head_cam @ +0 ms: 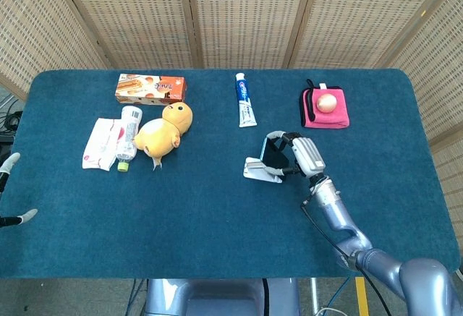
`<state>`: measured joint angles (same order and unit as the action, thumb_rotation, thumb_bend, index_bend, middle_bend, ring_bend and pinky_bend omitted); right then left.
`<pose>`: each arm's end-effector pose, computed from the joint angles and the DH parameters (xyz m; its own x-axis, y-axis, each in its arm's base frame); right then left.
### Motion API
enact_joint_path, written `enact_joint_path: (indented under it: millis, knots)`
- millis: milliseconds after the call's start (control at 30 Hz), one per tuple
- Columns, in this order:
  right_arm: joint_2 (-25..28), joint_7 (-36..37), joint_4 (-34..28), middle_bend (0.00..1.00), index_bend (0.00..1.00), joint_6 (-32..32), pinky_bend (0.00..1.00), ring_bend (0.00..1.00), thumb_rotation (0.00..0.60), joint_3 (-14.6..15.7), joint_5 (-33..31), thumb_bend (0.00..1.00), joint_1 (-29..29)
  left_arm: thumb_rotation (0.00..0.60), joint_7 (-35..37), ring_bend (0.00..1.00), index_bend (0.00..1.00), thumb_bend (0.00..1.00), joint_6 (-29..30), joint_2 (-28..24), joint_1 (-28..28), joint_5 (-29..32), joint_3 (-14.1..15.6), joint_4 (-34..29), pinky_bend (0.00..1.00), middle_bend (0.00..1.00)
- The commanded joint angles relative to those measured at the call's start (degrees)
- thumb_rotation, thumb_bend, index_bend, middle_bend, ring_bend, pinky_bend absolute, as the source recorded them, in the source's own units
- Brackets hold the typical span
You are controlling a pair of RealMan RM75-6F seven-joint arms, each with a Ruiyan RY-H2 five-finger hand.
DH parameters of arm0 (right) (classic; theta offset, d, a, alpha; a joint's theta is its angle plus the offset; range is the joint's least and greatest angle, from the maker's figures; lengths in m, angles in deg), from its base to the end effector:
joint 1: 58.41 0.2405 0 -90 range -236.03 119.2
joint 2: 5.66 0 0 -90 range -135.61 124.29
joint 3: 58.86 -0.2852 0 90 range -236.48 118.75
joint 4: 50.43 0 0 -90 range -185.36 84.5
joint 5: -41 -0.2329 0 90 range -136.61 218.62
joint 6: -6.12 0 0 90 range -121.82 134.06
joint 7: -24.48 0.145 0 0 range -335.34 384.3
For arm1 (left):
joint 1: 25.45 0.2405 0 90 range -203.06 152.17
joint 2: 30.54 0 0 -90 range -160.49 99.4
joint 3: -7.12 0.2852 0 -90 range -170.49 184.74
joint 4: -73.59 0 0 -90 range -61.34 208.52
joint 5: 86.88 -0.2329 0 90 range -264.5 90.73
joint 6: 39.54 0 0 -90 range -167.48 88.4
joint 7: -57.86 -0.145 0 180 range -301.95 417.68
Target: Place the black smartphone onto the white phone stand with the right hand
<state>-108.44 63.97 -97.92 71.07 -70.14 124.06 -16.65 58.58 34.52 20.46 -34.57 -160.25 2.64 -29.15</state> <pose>-0.2195 -0.4214 -0.0415 -0.1453 -0.2011 0.9687 -0.9211 -0.3298 -0.2066 -0.3418 0.2115 0.2018 0.3803 0.1284 0.9159 0.9094 0.1287 -0.3956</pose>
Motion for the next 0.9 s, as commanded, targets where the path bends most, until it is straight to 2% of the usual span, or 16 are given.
enact_joint_path:
  millis: [33,200,467,900]
  knots:
    - [0.3,0.3,-0.6,0.58,0.47,0.4,0.28,0.51,0.6,-0.7,-0.5,0.4,0.0,0.6,0.1,0.0,0.0,0.0,0.0,0.0,0.0,-0.1,0.0,0.0,0.0,0.0]
    - [1.1,0.7,-2.3,0.58,0.47,0.6,0.28,0.51,0.6,-1.5,-1.1,0.4,-0.2,0.6,0.2,0.0,0.0,0.0,-0.1,0.0,0.0,-0.1,0.0,0.1,0.0,0.0]
    - [0.9,-0.6,-4.5,0.58,0.47,0.4,0.28,0.51,0.6,-1.0,-1.1,0.4,-0.6,0.6,0.0,0.0,0.0,0.0,0.0,0.0,0.0,-0.1,0.1,0.0,0.0,0.0]
    - [-0.2,-1.2,-3.7,0.58,0.47,-0.4,0.28,0.51,0.6,-1.3,-1.6,0.4,-0.5,0.6,0.4,0.0,0.0,0.0,0.0,-0.2,0.0,-0.1,0.0,0.0,0.0,0.0]
